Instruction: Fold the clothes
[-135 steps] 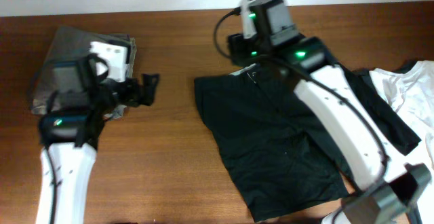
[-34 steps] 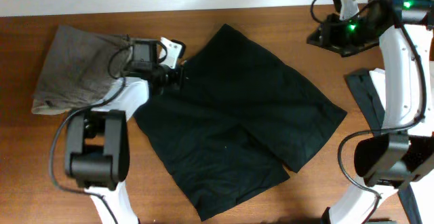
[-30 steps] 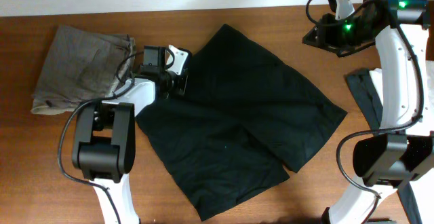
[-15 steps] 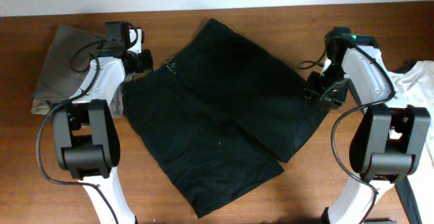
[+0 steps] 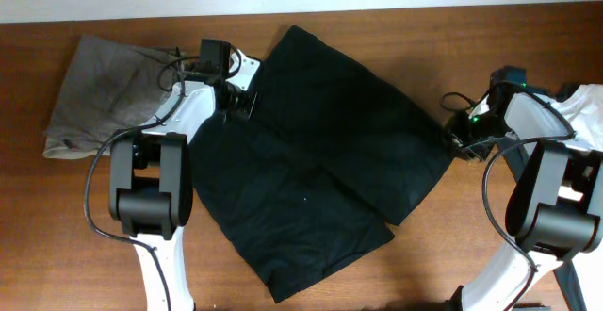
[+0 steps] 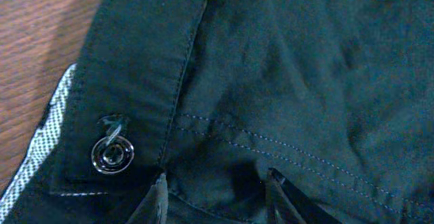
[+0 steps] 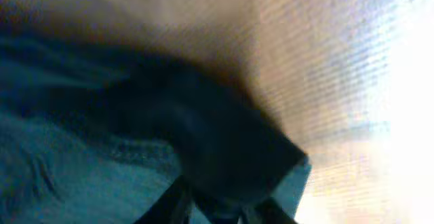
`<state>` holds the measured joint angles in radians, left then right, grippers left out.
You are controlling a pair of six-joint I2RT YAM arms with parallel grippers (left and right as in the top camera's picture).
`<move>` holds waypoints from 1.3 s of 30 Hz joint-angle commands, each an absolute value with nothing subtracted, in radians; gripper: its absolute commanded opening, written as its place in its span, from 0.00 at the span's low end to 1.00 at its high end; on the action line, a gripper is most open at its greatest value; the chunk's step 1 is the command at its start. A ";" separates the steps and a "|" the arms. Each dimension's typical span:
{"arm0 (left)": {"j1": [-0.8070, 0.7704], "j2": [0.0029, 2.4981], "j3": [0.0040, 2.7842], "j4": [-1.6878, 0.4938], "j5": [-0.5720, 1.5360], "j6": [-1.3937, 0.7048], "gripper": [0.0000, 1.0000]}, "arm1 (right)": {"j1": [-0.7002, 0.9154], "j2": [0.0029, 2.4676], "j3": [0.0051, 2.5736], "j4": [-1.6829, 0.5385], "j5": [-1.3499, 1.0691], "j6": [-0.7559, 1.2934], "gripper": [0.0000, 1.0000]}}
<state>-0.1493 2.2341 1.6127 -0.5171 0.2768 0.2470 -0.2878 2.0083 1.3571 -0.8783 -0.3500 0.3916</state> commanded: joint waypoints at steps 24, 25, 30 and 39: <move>-0.146 2.278 2.375 -1.157 0.247 0.237 0.76 | -0.308 2.083 1.391 -0.626 -0.237 0.191 0.05; -0.146 2.278 2.375 -1.164 0.247 0.237 0.76 | -0.311 2.082 1.396 -0.618 -0.172 0.191 0.04; -0.146 2.278 2.375 -1.167 0.245 0.242 0.81 | -0.405 2.082 1.557 -0.642 -0.077 0.192 0.04; -0.139 2.340 2.366 -1.482 0.050 0.267 0.82 | -0.432 2.001 2.031 -1.151 -0.518 0.127 0.47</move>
<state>-0.1493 2.2822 2.3665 -1.3750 0.1074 0.2485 -0.4370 2.0716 1.9507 -1.0851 -0.3656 0.1669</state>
